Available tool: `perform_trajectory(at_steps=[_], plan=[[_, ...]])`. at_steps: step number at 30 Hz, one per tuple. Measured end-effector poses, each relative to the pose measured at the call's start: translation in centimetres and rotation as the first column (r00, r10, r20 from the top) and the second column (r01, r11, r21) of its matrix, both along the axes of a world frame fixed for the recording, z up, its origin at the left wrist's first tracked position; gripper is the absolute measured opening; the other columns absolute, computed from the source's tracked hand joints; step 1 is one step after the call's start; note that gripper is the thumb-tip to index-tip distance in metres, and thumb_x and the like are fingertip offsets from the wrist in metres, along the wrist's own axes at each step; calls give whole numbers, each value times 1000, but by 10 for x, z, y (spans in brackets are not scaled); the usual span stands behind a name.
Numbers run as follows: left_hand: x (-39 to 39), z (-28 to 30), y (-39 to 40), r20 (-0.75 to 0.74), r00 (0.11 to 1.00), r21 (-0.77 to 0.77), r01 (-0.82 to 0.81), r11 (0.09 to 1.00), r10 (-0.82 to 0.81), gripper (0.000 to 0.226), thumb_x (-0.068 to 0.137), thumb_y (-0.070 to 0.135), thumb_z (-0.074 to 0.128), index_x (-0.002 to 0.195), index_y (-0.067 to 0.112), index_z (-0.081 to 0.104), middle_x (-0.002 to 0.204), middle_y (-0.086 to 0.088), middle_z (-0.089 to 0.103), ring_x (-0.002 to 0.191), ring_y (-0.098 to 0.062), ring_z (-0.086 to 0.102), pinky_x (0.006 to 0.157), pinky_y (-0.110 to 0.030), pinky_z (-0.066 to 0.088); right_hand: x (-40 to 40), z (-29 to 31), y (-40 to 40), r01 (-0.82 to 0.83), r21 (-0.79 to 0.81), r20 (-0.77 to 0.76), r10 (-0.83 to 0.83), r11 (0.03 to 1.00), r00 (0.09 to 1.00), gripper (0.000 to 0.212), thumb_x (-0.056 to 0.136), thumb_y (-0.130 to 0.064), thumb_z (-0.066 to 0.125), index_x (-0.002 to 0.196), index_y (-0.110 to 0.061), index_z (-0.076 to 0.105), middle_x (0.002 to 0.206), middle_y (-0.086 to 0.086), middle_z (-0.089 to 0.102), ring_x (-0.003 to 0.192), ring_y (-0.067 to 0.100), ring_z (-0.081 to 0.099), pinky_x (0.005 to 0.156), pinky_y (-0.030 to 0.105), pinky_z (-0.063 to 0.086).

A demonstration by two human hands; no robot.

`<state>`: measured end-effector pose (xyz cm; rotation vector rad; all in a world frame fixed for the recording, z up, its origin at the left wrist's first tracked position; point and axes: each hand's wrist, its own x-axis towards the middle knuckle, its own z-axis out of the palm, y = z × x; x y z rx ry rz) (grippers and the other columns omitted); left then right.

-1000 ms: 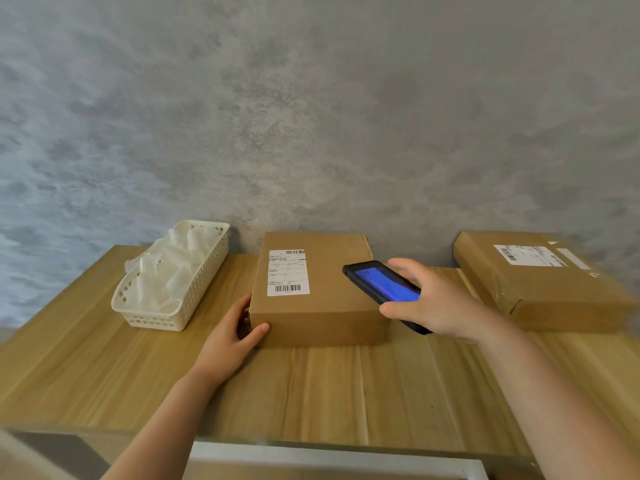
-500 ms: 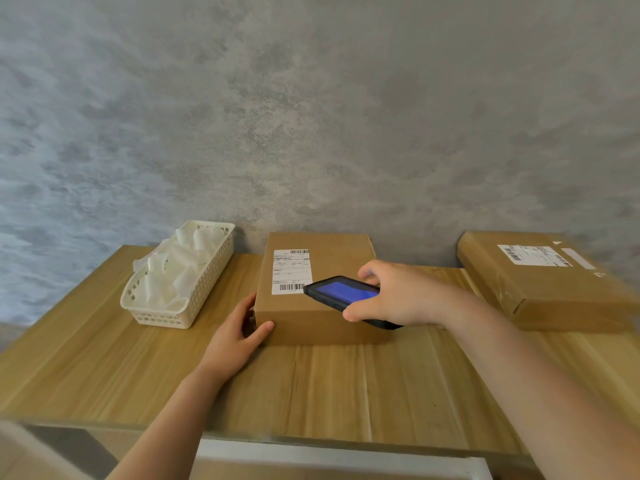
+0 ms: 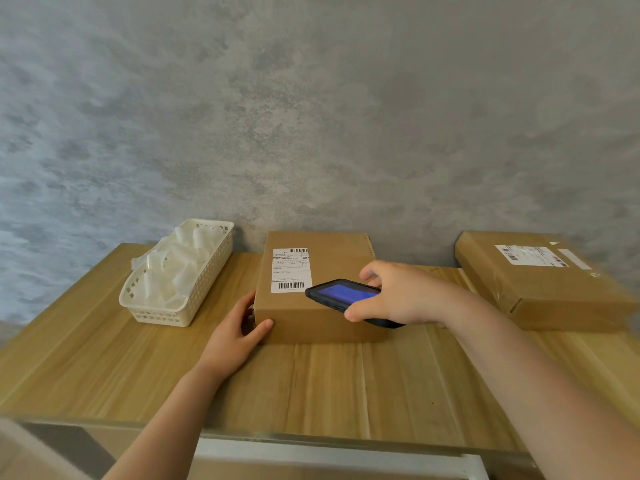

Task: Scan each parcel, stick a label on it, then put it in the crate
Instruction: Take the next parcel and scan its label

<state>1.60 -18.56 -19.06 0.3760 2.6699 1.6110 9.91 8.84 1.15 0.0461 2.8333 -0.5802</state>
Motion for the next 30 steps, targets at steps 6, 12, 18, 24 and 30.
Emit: perform_trajectory(at_steps=[6, 12, 18, 24, 30], plan=[[0, 0, -1, 11, 1000, -8, -4, 1000, 4, 67, 88, 50, 66, 146, 46, 32, 136, 25, 53, 124, 0, 52, 98, -25, 42, 3, 4, -2, -9, 22, 19, 8, 1000, 1000, 89, 67, -65, 73, 142, -30, 41, 140, -11, 49, 120, 13, 52, 101, 36, 47], [1, 2, 1, 24, 1000, -25, -13, 1000, 14, 71, 89, 46, 66, 151, 36, 31, 136, 21, 53, 124, -2, 52, 97, -23, 42, 6, 6, -2, -29, 29, 38, 28, 999, 999, 91, 68, -66, 73, 144, -30, 38, 140, -10, 50, 119, 13, 52, 101, 37, 47], [3, 5, 3, 17, 1000, -32, -18, 999, 19, 69, 90, 45, 65, 150, 37, 31, 125, 30, 52, 120, -1, 53, 94, -22, 41, 8, 8, 2, -19, -8, 37, 19, 1000, 999, 94, 65, -67, 73, 144, -31, 38, 138, -10, 53, 117, 13, 55, 101, 37, 48], [3, 3, 2, 10, 1000, -15, -22, 1000, 22, 66, 89, 46, 66, 146, 43, 33, 135, 22, 54, 123, 0, 52, 96, -23, 41, 11, 9, 6, -3, -20, 33, 4, 1000, 999, 91, 66, -65, 75, 143, -31, 40, 138, -9, 52, 118, 13, 54, 102, 37, 47], [3, 2, 1, 3, 1000, -2, -22, 1000, 22, 61, 88, 47, 67, 139, 53, 34, 134, 24, 56, 123, 1, 54, 99, -26, 43, 12, 14, 9, 9, -13, 36, -9, 1000, 999, 94, 64, -66, 75, 143, -30, 41, 137, -9, 51, 117, 14, 54, 101, 36, 47]])
